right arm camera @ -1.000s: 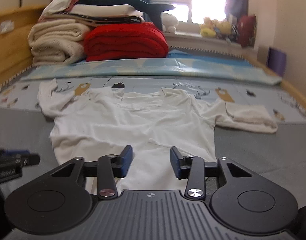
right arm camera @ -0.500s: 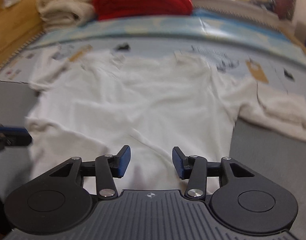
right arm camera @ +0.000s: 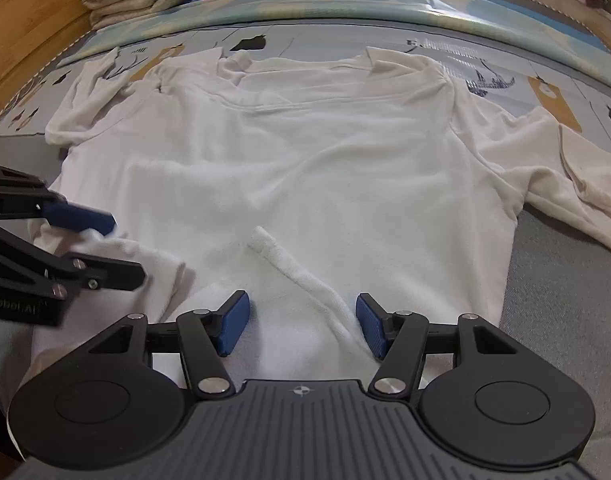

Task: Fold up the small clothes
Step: 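Close the left tool on the hem while the right tool grasps the hem, then lift the hem with both tools and fold it toward the collar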

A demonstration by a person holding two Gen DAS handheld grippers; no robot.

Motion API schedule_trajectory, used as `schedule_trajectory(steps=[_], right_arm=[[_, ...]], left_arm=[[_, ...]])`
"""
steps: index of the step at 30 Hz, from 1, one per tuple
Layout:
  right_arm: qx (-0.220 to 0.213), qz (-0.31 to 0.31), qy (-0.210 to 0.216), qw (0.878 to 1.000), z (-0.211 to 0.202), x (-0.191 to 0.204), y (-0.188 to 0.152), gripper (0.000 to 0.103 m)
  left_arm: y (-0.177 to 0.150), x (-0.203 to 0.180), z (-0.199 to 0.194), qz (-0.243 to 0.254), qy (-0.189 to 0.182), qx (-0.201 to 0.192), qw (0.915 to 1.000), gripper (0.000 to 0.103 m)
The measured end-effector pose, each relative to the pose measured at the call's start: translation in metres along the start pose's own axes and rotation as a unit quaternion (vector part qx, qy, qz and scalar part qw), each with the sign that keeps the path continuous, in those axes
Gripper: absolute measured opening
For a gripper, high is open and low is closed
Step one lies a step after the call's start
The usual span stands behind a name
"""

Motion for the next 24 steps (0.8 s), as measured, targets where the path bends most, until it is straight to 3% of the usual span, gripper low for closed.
schedule_trajectory(steps=[5,7,13,16,19,21,24], right_arm=[[-0.002,0.010,0.009,1.000,-0.008,-0.003,-0.002,0.010],[-0.005,0.013,0.008,1.000,-0.015,-0.005,-0.004,0.006],[-0.023,0.003,0.005,1.000,-0.060,-0.005,-0.014,0.005],[-0.016,0.000,0.003,1.000,-0.089,-0.011,-0.031,0.005],[0.027,0.001,-0.011,1.000,-0.109,-0.024,-0.064,0.005],[0.077,0.012,-0.052,0.996,-0.113,-0.037,-0.089,0.006],[0.100,0.048,-0.098,0.989,-0.119,-0.052,-0.104,0.007]], left_arm=[[-0.022,0.019,-0.042,0.006,0.005,-0.030,0.9995,0.004],[-0.033,0.027,-0.065,0.005,0.007,-0.041,0.9991,0.003],[-0.082,0.064,-0.134,-0.018,0.007,-0.078,0.9968,0.003],[-0.115,0.079,-0.153,-0.028,0.009,-0.048,0.9984,0.003],[-0.147,0.085,-0.167,-0.028,0.003,-0.007,0.9996,0.003],[-0.162,0.096,-0.169,-0.052,0.008,0.027,0.9983,0.004],[-0.160,0.120,-0.182,-0.116,0.020,0.004,0.9931,0.004]])
Point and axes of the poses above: each gripper's, at about its wrist camera, not at the fingertips, and z roughly the way its jaws point, x to its left, y to its top, the point moved 1 cm from there along z, roughly the way its jaws point, and after that the axes turned 1 degree about -x, right-handed, at the moved point
